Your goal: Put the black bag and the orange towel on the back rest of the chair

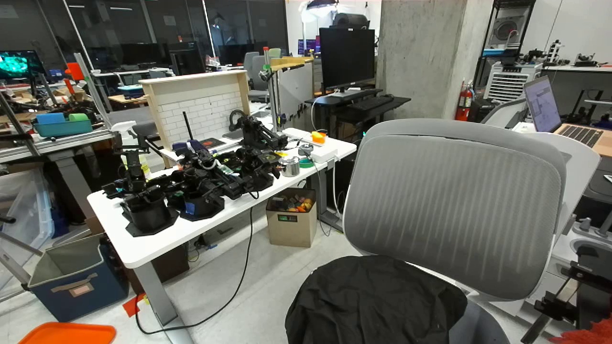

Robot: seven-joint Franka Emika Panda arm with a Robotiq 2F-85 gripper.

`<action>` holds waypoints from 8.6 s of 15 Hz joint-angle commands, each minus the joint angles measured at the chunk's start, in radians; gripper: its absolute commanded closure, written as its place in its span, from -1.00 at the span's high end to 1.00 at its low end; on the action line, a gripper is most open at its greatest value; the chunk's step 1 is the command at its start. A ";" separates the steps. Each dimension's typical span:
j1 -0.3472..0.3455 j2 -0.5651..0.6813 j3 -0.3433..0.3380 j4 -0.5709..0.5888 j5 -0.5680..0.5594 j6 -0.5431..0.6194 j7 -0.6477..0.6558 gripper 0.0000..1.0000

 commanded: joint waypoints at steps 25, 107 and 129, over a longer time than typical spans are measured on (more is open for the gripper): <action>-0.066 0.168 -0.084 0.115 -0.022 0.246 -0.094 1.00; 0.117 0.545 -0.214 0.272 -0.302 0.649 0.615 -0.98; -0.221 0.551 -0.221 0.755 0.025 0.294 0.233 -0.98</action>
